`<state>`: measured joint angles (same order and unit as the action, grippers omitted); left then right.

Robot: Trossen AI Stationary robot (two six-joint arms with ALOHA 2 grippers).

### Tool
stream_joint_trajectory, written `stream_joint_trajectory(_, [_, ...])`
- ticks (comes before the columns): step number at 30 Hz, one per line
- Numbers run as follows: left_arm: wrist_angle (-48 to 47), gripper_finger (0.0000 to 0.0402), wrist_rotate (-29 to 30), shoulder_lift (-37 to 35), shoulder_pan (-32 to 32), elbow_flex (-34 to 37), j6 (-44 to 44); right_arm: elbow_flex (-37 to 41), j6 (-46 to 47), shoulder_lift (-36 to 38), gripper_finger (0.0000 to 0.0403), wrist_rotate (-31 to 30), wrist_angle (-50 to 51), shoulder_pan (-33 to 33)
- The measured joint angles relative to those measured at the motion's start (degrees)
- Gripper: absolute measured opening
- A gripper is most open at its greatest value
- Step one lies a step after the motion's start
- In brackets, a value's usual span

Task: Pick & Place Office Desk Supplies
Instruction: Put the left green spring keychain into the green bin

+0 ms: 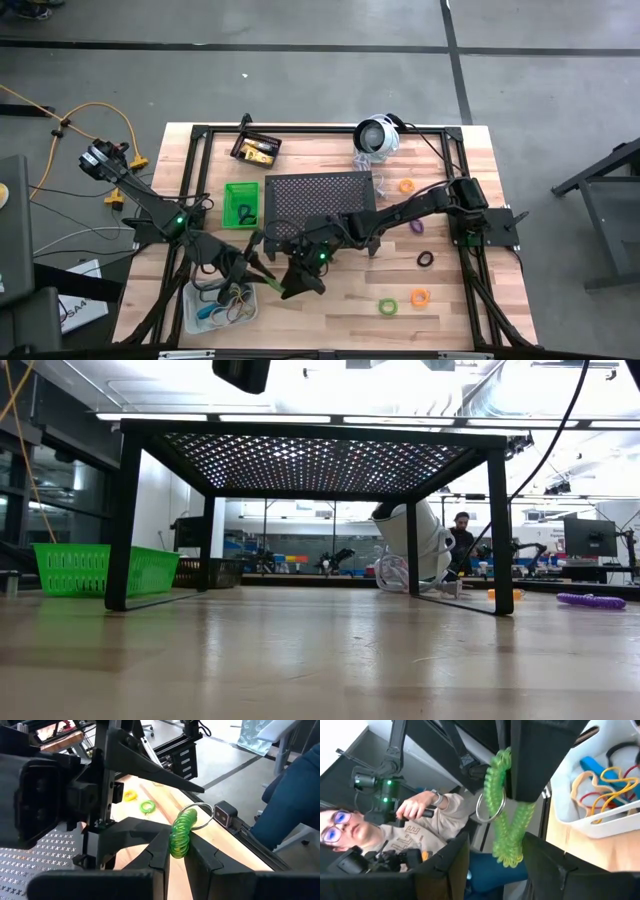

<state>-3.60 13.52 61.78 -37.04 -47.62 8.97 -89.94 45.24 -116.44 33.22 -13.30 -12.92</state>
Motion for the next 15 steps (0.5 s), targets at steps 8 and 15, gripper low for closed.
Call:
stream_joint_trajectory(8, [-0.92, 0.0035, 2.25, -0.18, -2.76, 0.00, -2.40, -0.01, -0.15, 0.00, 0.0166, -0.85, 3.21, -1.93])
stream_joint_trajectory(15, [-8.28, 0.0035, 10.98, -1.59, -3.67, 0.00, -9.85, -0.01, -0.44, 0.00, 0.0166, -3.17, 3.41, -3.31])
